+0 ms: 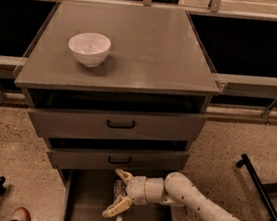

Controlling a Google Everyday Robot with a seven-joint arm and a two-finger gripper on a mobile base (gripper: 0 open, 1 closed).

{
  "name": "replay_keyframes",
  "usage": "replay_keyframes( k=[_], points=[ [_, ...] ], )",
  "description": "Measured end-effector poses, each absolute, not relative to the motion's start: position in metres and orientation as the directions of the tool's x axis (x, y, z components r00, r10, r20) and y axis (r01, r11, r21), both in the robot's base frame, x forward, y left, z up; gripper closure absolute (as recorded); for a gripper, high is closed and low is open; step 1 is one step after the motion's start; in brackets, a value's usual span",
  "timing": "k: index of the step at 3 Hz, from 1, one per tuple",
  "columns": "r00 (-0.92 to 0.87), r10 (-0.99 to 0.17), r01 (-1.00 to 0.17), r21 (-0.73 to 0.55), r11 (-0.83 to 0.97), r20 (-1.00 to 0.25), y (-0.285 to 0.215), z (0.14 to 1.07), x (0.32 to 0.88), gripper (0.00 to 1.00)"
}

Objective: Pick blue plastic bottle from bottom drawer and place on counter

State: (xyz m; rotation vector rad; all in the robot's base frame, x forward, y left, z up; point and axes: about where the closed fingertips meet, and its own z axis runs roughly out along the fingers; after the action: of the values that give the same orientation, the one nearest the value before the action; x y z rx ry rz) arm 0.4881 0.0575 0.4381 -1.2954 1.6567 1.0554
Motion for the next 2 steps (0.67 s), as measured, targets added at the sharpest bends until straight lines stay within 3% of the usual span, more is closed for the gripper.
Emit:
replay_keyframes(
  k=[2],
  points=[
    [-0.129,-0.302,-0.988,0.096,0.122,-0.945,0.066,0.352,0.504,0.0]
  ],
)
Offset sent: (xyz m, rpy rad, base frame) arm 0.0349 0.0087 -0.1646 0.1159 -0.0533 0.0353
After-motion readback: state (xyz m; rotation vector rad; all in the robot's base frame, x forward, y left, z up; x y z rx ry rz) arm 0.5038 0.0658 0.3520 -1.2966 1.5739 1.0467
